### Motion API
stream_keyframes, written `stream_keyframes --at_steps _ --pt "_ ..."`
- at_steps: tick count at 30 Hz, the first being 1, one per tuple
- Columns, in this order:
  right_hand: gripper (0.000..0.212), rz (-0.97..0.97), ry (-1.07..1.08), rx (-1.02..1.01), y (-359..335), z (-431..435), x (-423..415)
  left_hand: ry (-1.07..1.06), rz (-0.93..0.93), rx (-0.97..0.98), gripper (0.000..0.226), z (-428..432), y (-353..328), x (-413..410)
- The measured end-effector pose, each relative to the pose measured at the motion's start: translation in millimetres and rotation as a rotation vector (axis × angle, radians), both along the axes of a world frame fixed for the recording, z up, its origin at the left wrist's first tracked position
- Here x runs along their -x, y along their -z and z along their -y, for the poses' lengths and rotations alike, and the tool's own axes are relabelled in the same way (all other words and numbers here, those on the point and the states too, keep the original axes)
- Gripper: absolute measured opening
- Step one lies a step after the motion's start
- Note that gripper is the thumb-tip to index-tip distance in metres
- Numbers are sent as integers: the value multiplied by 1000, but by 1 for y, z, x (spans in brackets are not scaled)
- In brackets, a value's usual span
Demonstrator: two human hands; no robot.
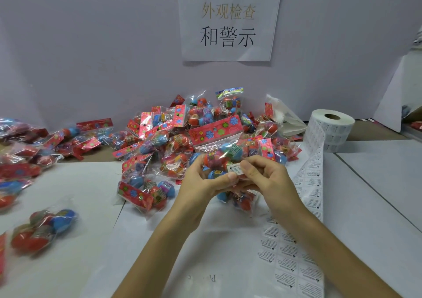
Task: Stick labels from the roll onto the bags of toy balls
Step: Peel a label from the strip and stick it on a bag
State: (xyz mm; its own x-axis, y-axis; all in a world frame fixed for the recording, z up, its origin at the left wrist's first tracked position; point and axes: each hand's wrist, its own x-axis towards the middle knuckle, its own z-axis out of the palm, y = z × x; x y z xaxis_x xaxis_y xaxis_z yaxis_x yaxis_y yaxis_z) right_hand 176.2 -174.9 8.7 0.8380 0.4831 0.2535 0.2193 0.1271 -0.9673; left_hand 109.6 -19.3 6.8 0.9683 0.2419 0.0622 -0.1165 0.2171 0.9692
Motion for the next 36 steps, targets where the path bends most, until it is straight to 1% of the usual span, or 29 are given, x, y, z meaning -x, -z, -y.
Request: stream_keyframes --at_steps 4,8,11,13,15,17,21,23,26,29,30,33,36 --pt "21 -21 -18 30 2 0 -2 -3 -13 8 50 0 2 -1" --pt "18 -72 -39 35 0 0 0 -7 -17 -26 49 0 2 -1" --pt "27 -20 32 54 -1 0 3 5 -33 -66 49 2 3 -1" --pt "22 5 50 73 -2 1 3 28 -40 -46 51 0 4 -2" --pt "18 -35 12 54 -2 1 3 57 -45 -7 56 -2 4 -2" --pt "20 -79 -18 25 -4 1 2 72 -54 26 59 -4 4 -3" --pt "24 -84 -46 22 -3 1 1 69 -70 66 66 -5 4 -5" --pt "22 -99 -61 10 -1 0 0 74 -76 102 64 -5 4 -5" --pt "21 -102 -90 18 -3 1 -1 86 -68 104 58 -4 3 -2" --pt "21 -87 -96 30 -4 0 1 61 -61 87 68 -4 2 1" --pt "20 -70 -75 27 -3 0 1 60 -54 74 68 -3 1 1" --pt "16 3 -32 39 0 0 1 27 -39 29 52 1 0 2" --pt "18 67 -28 89 1 0 0 -34 -39 24 49 1 0 1"
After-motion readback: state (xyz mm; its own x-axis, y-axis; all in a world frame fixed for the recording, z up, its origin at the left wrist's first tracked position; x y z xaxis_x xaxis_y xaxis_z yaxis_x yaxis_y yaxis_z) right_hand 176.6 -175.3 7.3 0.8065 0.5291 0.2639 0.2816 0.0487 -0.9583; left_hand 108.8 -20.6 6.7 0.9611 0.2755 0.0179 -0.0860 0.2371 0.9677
